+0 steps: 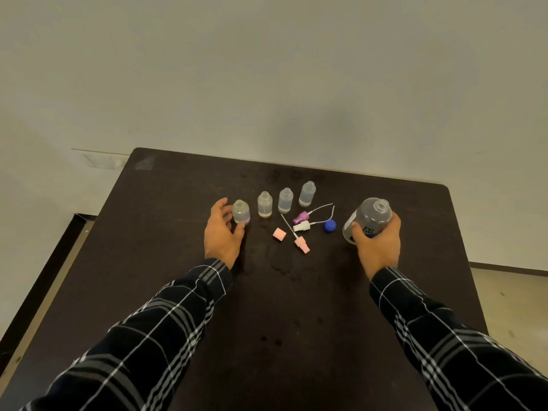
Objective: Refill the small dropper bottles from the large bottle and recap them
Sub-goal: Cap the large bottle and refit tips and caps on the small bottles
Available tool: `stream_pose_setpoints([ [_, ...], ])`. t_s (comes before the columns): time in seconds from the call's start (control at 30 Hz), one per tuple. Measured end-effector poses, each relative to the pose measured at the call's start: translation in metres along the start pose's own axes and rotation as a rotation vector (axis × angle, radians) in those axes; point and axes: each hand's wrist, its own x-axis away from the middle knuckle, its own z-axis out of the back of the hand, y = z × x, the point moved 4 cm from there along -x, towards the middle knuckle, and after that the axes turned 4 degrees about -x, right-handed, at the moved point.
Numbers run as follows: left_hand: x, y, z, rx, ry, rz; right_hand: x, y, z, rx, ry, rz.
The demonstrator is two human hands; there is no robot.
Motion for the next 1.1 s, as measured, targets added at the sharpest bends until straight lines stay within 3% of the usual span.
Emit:
stream_pose_setpoints([
  [0.17, 0.014, -0.011, 0.002, -0.053, 0.013, 0.061, -0.002, 0.003, 0.001, 0.06, -0.048, -0.07],
  [0.3, 0.027, -0.016, 0.006, -0.14, 0.029, 0.072, 0.017, 0.012, 0.011, 0.275, 0.172, -0.231],
  [0.37, 0.036, -0.017, 0.006, -0.215, 0.045, 0.057, 0.032, 0.02, 0.009, 0.308, 0.128, -0.295],
  [0.43, 0.045, -0.017, 0.005, -0.32, 0.032, 0.023, 0.043, 0.023, -0.002, 0.413, -0.089, -0.224],
  [0.5, 0.052, -0.016, 0.002, -0.434, -0.02, -0.005, 0.045, 0.014, -0.017, 0.609, -0.276, -0.008],
  [0.63, 0.061, -0.013, -0.001, -0.706, -0.095, -0.077, 0.037, -0.013, -0.052, 0.912, -0.487, 0.316],
  [0.7, 0.062, -0.01, -0.002, -0.861, -0.127, -0.138, 0.033, -0.019, -0.065, 1.076, -0.508, 0.386],
  [0.8, 0.063, -0.01, -0.004, -1.014, -0.158, -0.179, 0.022, -0.027, -0.075, 1.179, -0.494, 0.331],
  [1.1, 0.06, -0.018, -0.006, -1.096, -0.24, -0.208, 0.009, -0.021, -0.079, 1.199, -0.5, 0.29],
])
